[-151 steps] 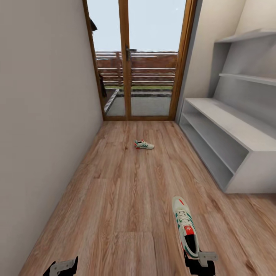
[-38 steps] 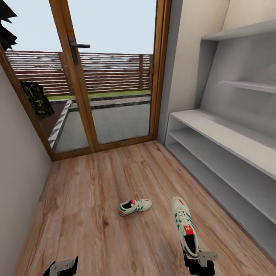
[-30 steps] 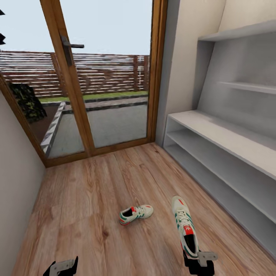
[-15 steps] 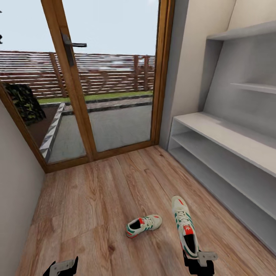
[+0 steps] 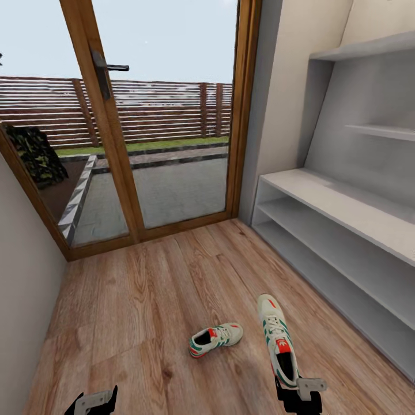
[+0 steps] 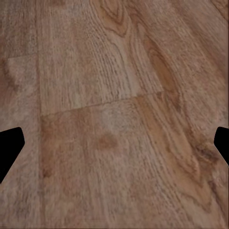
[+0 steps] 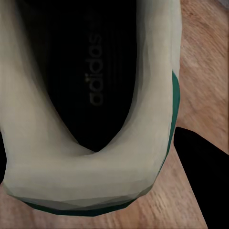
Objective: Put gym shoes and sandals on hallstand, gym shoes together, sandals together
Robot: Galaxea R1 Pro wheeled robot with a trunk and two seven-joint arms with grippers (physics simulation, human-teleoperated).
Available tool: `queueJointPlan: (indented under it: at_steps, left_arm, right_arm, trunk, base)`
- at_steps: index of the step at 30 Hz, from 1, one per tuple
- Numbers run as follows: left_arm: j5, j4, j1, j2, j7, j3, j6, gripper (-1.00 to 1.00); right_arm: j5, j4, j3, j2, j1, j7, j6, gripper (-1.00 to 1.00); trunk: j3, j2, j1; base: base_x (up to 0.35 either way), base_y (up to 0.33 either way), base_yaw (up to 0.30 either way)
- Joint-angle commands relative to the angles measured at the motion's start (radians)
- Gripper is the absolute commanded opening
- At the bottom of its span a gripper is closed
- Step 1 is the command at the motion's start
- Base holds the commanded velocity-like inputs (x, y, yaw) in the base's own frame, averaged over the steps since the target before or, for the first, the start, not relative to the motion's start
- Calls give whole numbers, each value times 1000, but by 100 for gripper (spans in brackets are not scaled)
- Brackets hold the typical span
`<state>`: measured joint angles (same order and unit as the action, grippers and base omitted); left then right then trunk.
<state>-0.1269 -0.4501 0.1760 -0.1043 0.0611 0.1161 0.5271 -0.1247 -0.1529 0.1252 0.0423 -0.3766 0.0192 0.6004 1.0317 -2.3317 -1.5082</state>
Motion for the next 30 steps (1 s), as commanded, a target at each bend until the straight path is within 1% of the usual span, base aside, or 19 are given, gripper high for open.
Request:
queueJointPlan:
  at_steps: [1,9,30]
  left_arm:
    - [-10,1,0,0,6,1,2,100]
    - [-9,1,0,0,6,1,2,100]
    - [-9,1,0,0,6,1,2,100]
  right_arm:
    - [-10,1,7,0,-1,4,3,-100]
    - [-10,1,7,2,-1,4,3,-100]
    - [-10,1,7,2,-1,4,2,-100]
  trunk:
    - [0,0,0]
    - [-3,0,0]
    - [-15,0,0]
  base:
    - [0,0,-134]
    - [0,0,-211]
    - [0,0,-245]
